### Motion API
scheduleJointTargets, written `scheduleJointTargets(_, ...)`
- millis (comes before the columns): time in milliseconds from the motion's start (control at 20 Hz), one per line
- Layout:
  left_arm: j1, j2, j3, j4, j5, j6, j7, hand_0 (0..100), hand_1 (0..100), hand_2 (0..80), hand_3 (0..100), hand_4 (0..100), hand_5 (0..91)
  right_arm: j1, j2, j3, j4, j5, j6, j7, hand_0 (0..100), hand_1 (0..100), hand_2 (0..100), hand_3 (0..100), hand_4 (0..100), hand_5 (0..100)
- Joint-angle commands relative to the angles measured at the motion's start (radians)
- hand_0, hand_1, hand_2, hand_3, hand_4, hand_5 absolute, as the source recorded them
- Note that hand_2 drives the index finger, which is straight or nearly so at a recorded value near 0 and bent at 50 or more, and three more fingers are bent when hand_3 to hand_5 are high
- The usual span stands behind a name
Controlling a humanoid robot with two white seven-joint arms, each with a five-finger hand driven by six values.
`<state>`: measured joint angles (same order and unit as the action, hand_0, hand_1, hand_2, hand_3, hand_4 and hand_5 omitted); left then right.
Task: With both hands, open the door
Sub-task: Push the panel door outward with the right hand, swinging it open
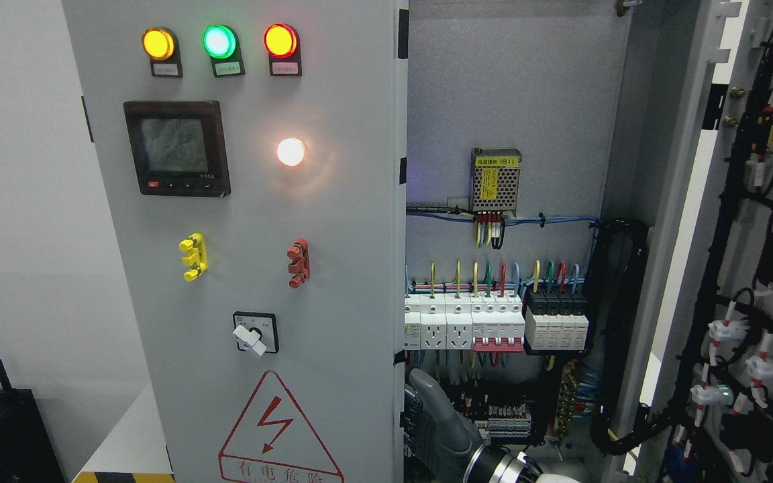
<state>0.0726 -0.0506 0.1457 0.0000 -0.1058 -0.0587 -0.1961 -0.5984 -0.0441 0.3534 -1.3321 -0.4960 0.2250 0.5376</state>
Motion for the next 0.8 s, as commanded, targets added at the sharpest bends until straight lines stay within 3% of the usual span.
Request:
scheduleJointTargets(0,0.001,0.000,0.000,-0.029,0.000,0.002,0.000,0,0,0.0,0,3,0.0,0.011,0.001,0.026,-0.030,-0.003,0.001,0.002,11,0,0,0,0,0)
scheduleJointTargets(150,0.001,0.000,0.000,-0.029,0.000,0.003,0.000,0,0,0.0,0,3,0.0,0.017,0.004,0.026,-0.045,-0.003,0.001,0.025,11,0,0,0,0,0)
scheduleJointTargets(401,-0.001,0.000,0.000,-0.029,0.000,0.002,0.000,0,0,0.0,0,3,0.0,0.034,0.003,0.042,-0.070,-0.105,0.004,0.027,11,0,0,0,0,0)
scheduleJointTargets(751,-0.001,0.000,0.000,-0.029,0.000,0.003,0.000,0,0,0.0,0,3,0.0,0.060,-0.013,0.053,-0.117,-0.124,0.004,0.028,11,0,0,0,0,0)
